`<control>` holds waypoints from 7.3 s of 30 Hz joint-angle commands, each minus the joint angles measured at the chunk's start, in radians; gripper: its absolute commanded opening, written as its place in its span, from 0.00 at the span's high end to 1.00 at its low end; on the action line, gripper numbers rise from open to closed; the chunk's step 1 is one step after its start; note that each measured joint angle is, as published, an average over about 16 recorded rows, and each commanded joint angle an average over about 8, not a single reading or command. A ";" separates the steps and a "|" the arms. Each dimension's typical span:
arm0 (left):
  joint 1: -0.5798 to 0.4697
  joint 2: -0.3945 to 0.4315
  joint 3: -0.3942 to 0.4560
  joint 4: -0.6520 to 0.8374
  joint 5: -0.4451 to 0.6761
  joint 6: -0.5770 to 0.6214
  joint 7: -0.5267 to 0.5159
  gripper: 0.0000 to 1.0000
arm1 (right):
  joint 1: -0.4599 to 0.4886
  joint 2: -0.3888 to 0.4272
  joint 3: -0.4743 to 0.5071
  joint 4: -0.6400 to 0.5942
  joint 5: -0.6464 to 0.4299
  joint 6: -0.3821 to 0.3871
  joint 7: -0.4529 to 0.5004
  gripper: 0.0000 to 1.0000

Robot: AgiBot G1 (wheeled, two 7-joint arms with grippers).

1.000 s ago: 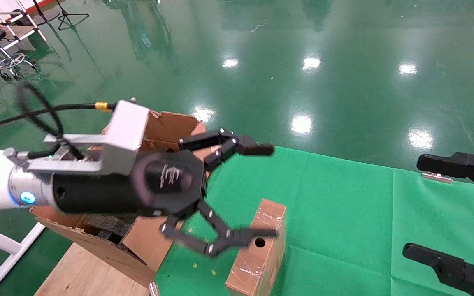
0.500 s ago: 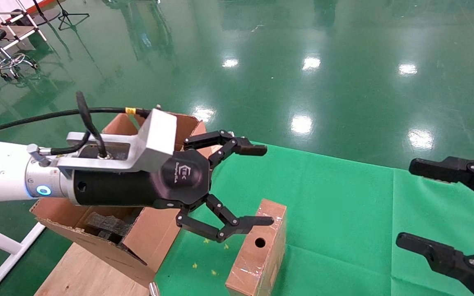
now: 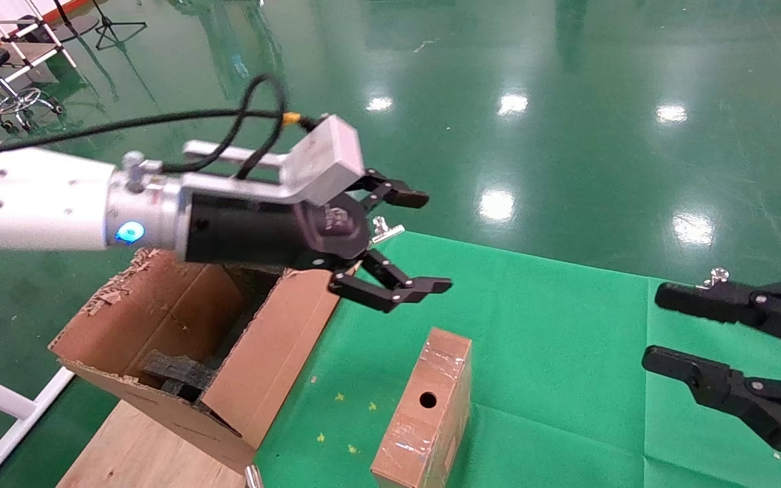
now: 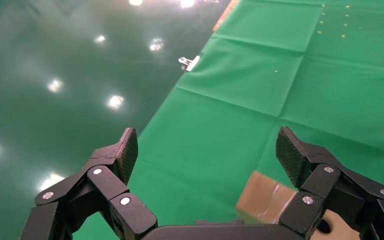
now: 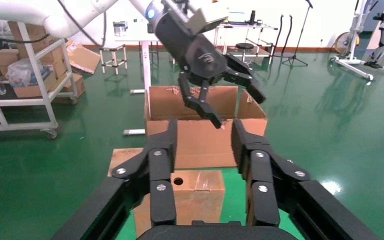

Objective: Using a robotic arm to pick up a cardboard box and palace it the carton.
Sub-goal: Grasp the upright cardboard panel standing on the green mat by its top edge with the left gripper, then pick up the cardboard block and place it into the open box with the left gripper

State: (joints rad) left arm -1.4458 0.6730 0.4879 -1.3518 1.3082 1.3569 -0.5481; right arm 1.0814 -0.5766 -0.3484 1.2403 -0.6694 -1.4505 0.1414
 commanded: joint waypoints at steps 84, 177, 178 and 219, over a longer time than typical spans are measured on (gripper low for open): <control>-0.612 0.419 1.025 -0.010 0.160 0.110 -1.172 0.79 | 0.000 0.000 0.000 0.000 0.000 0.000 0.000 0.00; -0.633 0.203 0.934 1.316 0.358 -0.249 0.057 1.00 | 0.000 0.000 0.000 0.000 0.000 0.000 0.000 0.00; -0.622 0.205 0.934 1.322 0.357 -0.273 0.053 1.00 | 0.000 0.000 0.000 0.000 0.000 0.000 0.000 0.00; -0.281 0.265 0.870 1.369 0.267 -0.516 -0.076 0.36 | 0.000 0.000 0.000 0.000 0.001 0.001 0.000 0.00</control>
State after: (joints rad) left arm -1.7309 0.9377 1.3601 0.0168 1.5780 0.8461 -0.6182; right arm 1.0811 -0.5763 -0.3488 1.2398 -0.6688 -1.4499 0.1411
